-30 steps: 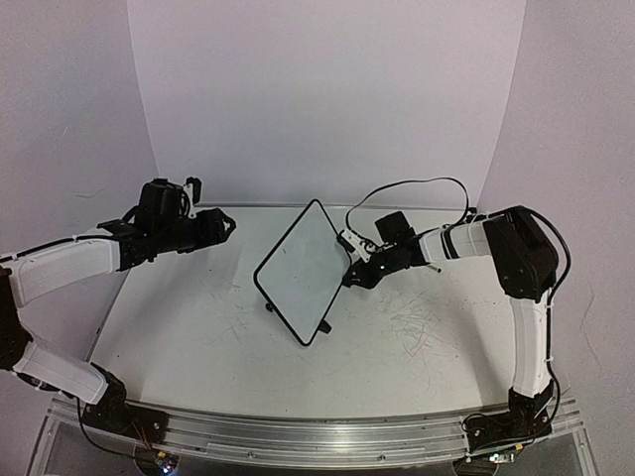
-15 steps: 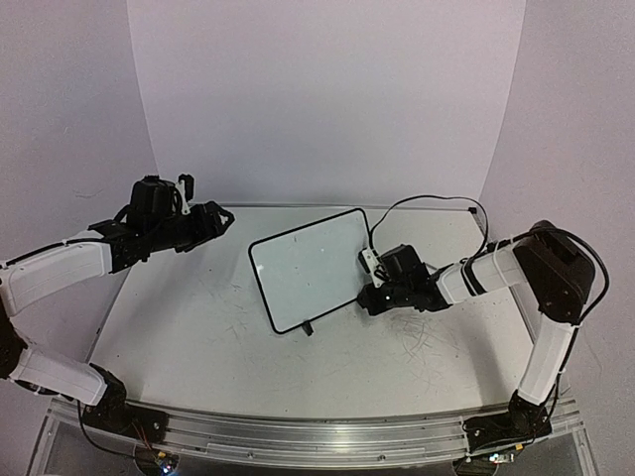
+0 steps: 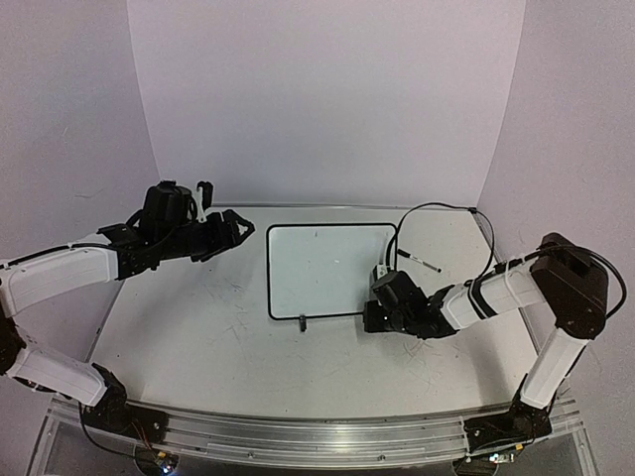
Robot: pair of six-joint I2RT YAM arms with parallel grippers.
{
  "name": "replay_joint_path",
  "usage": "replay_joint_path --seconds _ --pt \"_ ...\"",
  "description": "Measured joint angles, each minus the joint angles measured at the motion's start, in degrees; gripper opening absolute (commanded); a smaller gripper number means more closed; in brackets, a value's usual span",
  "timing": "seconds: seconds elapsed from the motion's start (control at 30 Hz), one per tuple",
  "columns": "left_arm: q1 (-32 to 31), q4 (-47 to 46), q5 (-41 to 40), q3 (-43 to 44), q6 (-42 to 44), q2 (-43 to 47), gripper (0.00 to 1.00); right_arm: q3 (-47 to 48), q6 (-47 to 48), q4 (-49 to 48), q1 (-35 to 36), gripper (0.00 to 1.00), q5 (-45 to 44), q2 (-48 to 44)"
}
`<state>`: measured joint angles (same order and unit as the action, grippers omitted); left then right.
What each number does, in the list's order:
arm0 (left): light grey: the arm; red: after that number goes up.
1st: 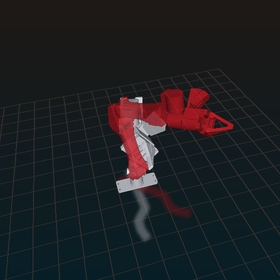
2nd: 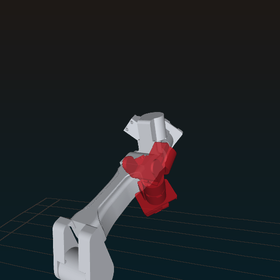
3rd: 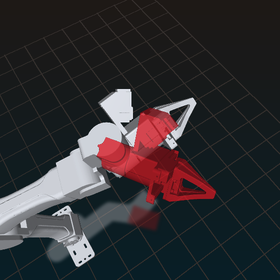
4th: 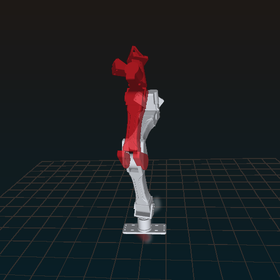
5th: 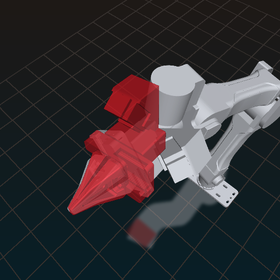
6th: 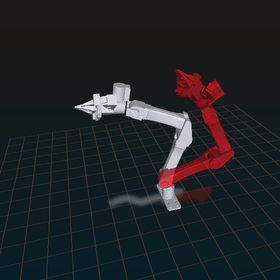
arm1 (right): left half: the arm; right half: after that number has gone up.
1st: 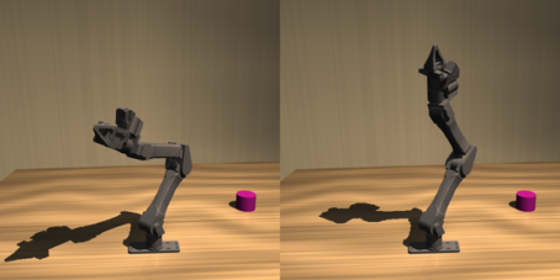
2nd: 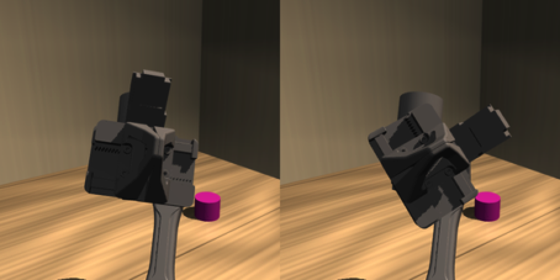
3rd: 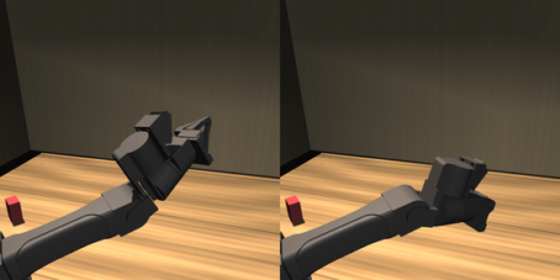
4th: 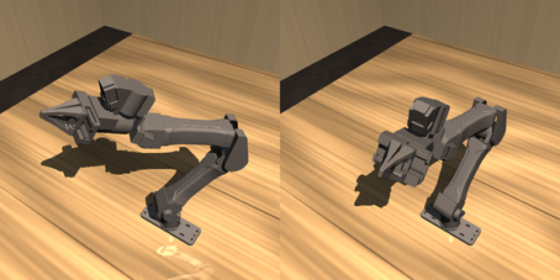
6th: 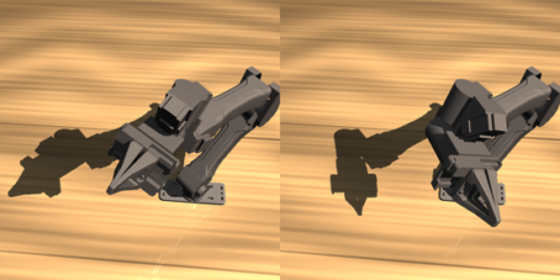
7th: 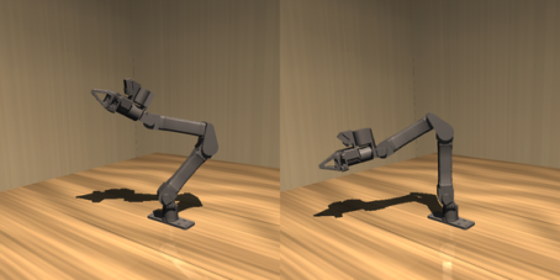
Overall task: Write a sentence on the whiteboard
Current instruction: Move the whiteboard to the center of the board.
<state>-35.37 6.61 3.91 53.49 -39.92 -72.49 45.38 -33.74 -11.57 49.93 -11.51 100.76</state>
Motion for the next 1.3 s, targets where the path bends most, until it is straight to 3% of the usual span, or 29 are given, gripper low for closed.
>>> replay_joint_path --seconds 0.33,0.7,0.8,1.03,1.13,1.2,1.3 --pt "-0.6 0.0 -1.1 0.0 -0.5 0.1 0.78 -1.4 1.4 2.5 3.3 0.16 -4.9 -1.6" --pt "-1.8 0.0 -1.1 0.0 -0.3 0.1 0.81 0.2 1.6 4.7 5.1 0.46 -5.4 -1.6" --pt "-1.8 0.0 -1.1 0.0 -0.3 0.0 0.82 0.3 2.3 5.9 5.1 0.6 -5.4 -2.6" --pt "-1.8 0.0 -1.7 0.0 1.0 -0.8 0.84 -2.0 5.8 8.4 5.2 0.88 -8.1 -17.8" --pt "-1.8 0.0 -2.2 0.0 1.4 -1.4 0.85 -3.8 8.6 9.5 4.8 0.93 -10.9 -27.0" --pt "-1.8 0.0 -2.5 0.0 1.7 -1.5 0.86 -3.9 10.7 10.4 1.7 0.98 -11.0 -32.2" --pt "-1.8 0.0 -3.4 0.0 2.6 -1.5 0.87 -3.3 14.0 11.6 -8.7 0.98 -8.4 -36.9"
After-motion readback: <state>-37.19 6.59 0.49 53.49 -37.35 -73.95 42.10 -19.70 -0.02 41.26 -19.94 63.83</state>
